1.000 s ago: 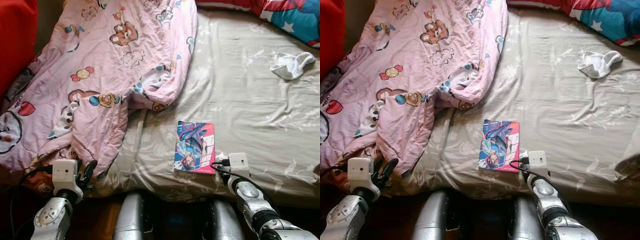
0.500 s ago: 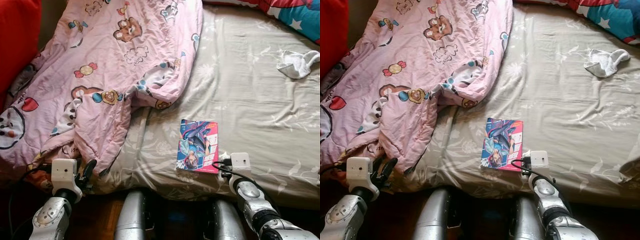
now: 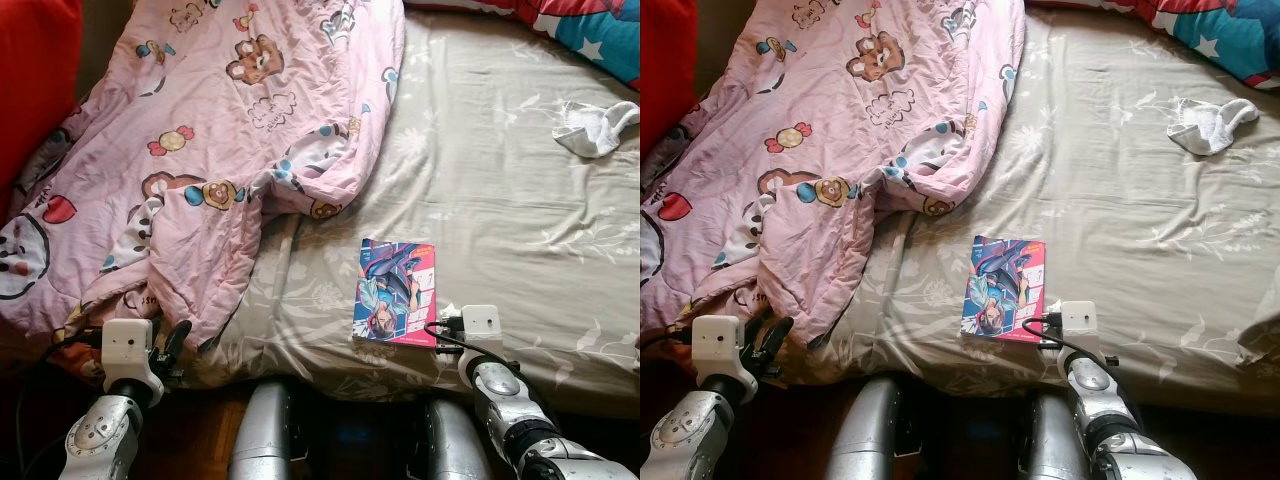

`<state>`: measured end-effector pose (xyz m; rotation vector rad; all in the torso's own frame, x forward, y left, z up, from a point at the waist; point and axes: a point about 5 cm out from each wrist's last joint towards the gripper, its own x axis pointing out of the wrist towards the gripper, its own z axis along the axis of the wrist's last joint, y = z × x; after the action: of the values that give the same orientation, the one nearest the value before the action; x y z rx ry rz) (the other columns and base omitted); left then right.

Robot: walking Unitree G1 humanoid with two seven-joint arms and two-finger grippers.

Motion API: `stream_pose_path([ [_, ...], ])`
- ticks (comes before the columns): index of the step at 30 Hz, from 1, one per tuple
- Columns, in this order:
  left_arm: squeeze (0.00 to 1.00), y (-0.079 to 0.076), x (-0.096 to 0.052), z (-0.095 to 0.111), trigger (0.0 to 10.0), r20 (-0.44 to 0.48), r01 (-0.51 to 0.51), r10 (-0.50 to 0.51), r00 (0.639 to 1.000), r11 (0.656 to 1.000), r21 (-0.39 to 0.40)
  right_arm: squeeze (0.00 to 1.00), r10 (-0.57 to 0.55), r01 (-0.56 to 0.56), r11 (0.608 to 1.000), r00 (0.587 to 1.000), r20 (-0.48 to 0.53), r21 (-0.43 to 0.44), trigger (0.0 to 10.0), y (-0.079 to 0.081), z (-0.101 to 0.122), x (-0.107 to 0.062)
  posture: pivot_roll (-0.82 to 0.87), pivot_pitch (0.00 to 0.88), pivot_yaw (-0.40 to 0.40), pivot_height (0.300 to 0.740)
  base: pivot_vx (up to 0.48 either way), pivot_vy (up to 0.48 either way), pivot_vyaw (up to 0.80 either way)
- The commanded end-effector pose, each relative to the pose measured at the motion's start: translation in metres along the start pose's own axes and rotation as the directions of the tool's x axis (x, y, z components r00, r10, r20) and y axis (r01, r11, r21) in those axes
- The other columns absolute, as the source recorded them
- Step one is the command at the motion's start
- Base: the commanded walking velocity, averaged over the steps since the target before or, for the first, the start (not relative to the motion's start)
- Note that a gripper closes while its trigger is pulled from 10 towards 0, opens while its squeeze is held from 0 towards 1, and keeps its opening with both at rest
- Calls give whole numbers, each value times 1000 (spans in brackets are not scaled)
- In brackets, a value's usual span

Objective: Clean up the room

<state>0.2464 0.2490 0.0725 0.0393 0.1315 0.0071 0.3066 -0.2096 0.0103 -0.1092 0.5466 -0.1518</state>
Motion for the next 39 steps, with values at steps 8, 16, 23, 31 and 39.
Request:
stream_pose_path([
  [8, 0, -9, 16, -13, 10000, -18, -21, 20, 1000, 999, -31, 0, -124, 115, 982, 991, 56, 147, 0, -25, -7, -5, 95, 170, 47, 613, 0, 0, 0],
  [16, 0, -16, 25, -24, 10000, -34, -39, 37, 999, 998, -51, 0, -120, 63, 962, 971, 208, 264, 10000, -34, 3, -9, 41, 92, 19, 613, 0, 0, 0],
  [23, 0, -20, 26, -36, 10000, -54, -58, 54, 997, 996, -64, 0, -50, 13, 975, 986, 160, 222, 10000, -23, -32, -20, 20, 7, 1, 613, 0, 0, 0],
  [31, 0, -18, 30, -47, 10000, -93, -53, 49, 994, 998, -41, 0, -44, 12, 966, 991, 123, 257, 10000, -22, -58, -30, -3, 0, 11, 621, 0, 0, 0],
  [39, 0, -9, 27, -61, 10000, -179, -75, 68, 982, 997, -32, 0, -69, 85, 965, 995, -74, 246, 10000, -22, -92, -38, -15, 0, 33, 660, 0, 0, 0],
])
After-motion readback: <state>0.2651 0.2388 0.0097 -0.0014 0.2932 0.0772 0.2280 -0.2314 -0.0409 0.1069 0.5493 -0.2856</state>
